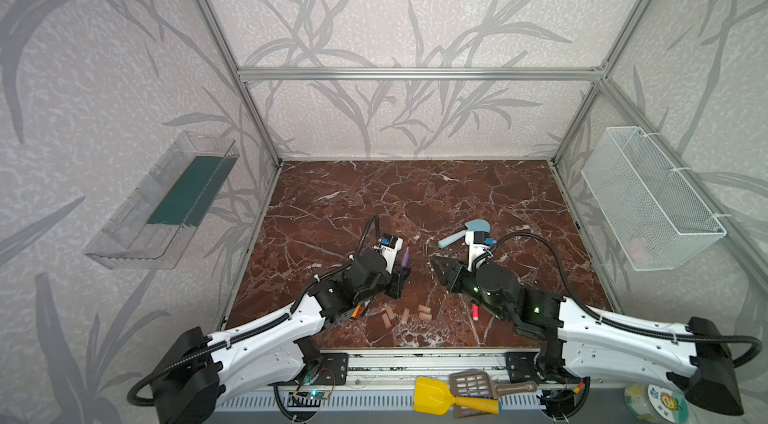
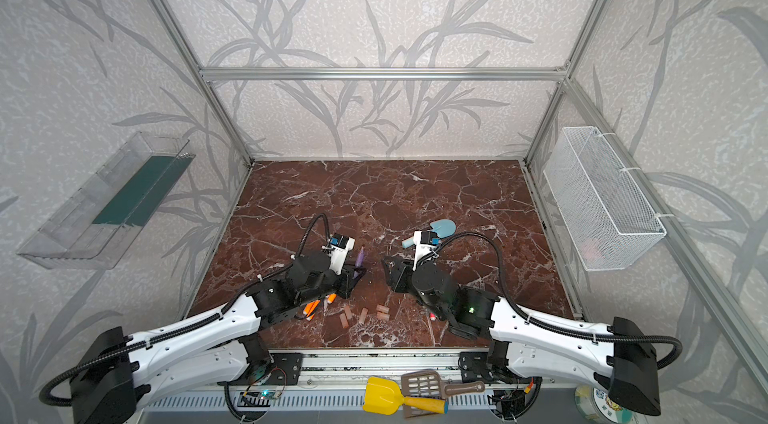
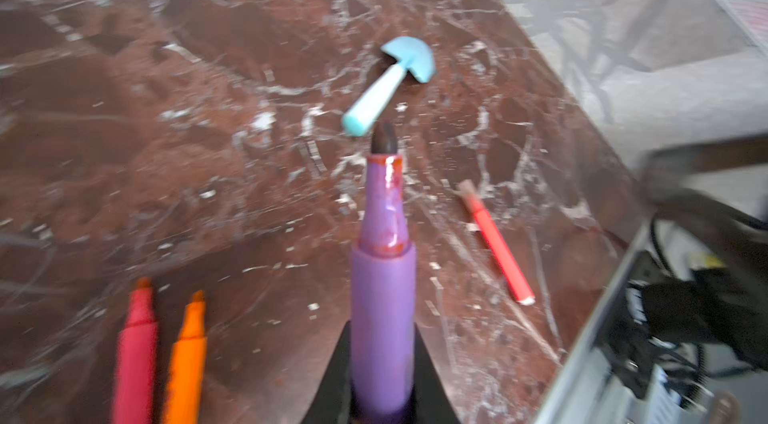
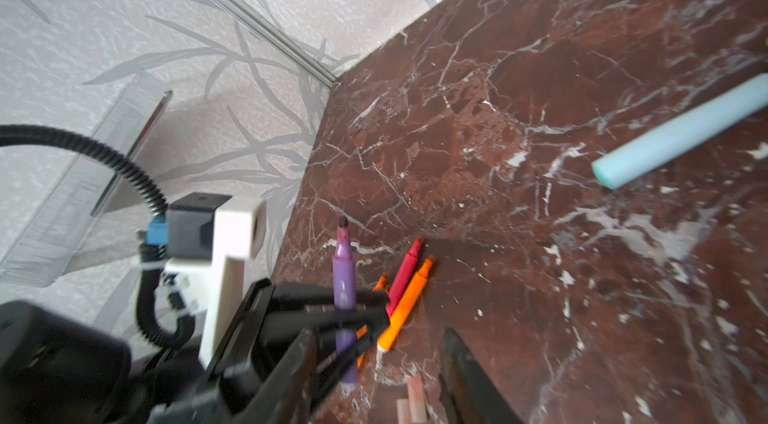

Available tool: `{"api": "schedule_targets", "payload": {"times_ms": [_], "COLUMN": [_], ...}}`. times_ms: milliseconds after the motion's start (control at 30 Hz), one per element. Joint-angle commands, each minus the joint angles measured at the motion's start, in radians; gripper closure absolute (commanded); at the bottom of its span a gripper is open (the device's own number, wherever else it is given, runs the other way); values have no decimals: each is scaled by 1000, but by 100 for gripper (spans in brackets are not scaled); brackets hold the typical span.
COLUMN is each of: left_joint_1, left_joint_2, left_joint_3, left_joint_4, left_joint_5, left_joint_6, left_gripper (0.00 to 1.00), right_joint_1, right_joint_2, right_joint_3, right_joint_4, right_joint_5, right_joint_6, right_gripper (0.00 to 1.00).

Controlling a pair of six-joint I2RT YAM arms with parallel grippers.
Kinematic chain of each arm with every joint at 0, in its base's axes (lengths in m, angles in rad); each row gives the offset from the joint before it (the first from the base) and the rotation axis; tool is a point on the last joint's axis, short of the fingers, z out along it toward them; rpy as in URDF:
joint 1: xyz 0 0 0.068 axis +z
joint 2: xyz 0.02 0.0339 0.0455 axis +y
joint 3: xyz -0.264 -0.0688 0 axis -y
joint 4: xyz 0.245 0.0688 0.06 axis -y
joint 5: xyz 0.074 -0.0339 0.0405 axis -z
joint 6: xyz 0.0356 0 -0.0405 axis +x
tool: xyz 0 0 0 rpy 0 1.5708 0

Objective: Insert the pens into the pen caps
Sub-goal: 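Move the right gripper down toward the pink caps near the robot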

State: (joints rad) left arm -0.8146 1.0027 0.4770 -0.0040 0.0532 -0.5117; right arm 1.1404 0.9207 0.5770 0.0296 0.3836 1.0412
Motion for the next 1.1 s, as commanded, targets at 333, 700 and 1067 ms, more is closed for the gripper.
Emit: {"api": "schedule_targets", "payload": {"times_ms": [333, 700, 1067], "left_joint_1": [66, 71, 73], "left_joint_2": [-240, -385, -386], "left_joint_3": [-70, -91, -87], "left_joint_4": [-202, -284, -290], "left_joint_5": [-179, -230, -238], "left_joint_6": [-42, -59, -60], "left_gripper": [100, 100, 100], "right_joint_1": [268, 306, 306], "right_joint_2": [406, 740, 855], "right_joint_3": [152, 386, 428], "right_joint_4": [-272, -372, -404], "right_joint_5": [-41, -74, -64], "right_joint_6": [107, 53, 53], "right_gripper": [50, 58, 72]}}
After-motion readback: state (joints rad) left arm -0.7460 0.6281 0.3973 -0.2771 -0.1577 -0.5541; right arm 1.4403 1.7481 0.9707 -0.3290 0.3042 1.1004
